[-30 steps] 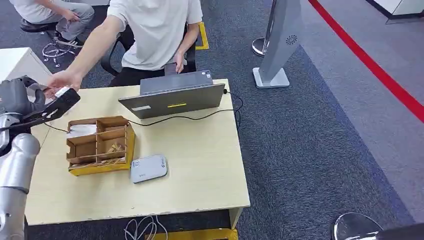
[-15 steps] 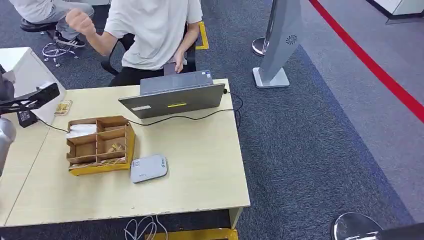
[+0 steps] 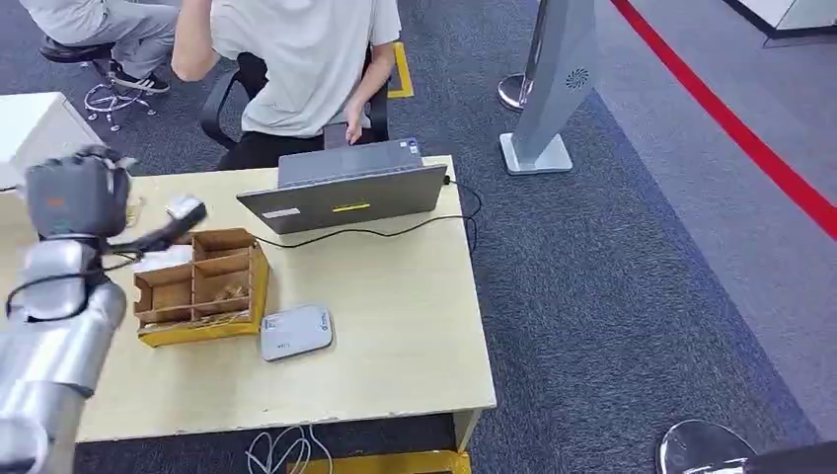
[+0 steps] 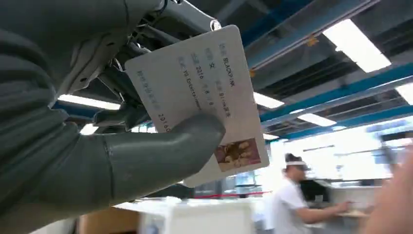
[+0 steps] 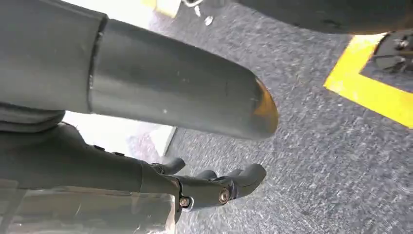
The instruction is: Pass the card to the sensor for recognition and then transmit it.
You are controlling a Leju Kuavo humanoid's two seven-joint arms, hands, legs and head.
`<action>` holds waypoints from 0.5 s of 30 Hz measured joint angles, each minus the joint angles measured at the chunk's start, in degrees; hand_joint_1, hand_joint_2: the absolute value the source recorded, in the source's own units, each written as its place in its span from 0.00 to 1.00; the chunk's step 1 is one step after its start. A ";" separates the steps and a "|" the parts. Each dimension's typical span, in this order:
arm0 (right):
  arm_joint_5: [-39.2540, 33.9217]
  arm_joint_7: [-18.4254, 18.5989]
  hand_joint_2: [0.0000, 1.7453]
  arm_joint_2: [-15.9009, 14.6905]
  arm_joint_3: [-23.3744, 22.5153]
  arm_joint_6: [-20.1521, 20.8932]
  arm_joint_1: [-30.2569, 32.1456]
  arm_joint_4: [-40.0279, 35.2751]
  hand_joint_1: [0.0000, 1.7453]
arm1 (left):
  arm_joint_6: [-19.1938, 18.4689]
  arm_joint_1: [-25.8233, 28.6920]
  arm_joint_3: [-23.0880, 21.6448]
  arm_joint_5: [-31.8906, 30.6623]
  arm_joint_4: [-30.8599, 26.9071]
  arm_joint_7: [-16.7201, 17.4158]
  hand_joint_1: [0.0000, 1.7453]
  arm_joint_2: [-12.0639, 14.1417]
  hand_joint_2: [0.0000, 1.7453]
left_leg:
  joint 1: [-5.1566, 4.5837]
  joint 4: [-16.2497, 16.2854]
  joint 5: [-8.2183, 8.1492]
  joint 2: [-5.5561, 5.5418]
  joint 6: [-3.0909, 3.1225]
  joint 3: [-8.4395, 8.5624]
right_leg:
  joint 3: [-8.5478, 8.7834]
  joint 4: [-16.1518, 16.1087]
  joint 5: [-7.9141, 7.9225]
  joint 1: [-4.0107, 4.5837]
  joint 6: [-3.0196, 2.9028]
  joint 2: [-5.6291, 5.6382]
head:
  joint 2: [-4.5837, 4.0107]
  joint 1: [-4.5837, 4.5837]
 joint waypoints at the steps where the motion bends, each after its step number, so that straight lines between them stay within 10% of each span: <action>1: -0.66 0.15 0.00 0.07 -0.07 -0.41 0.09 0.00 0.00 | -0.04 4.26 -1.92 -1.33 -4.84 0.15 1.00 -1.25 1.00 | -0.02 0.01 -0.05 0.18 0.00 0.00 | -0.07 -0.04 0.02 0.00 0.03 0.17 | 0.00 0.02; 7: -2.48 1.00 0.00 0.44 -0.46 -1.42 0.55 0.00 0.00 | -0.92 20.84 -11.01 -3.72 -26.31 2.73 1.00 -4.63 1.00 | -0.05 0.01 -0.17 0.33 0.18 -0.10 | -0.19 -0.09 0.01 -0.02 0.07 0.23 | 0.00 0.07; 15: -3.09 1.18 0.00 0.50 -0.46 -1.44 0.60 0.00 0.00 | -3.21 25.52 -14.02 -0.93 -33.10 2.25 1.00 -5.09 1.00 | 0.09 -0.01 -0.05 0.26 0.15 -0.10 | -0.18 -0.03 0.04 0.08 0.04 0.15 | 0.00 0.00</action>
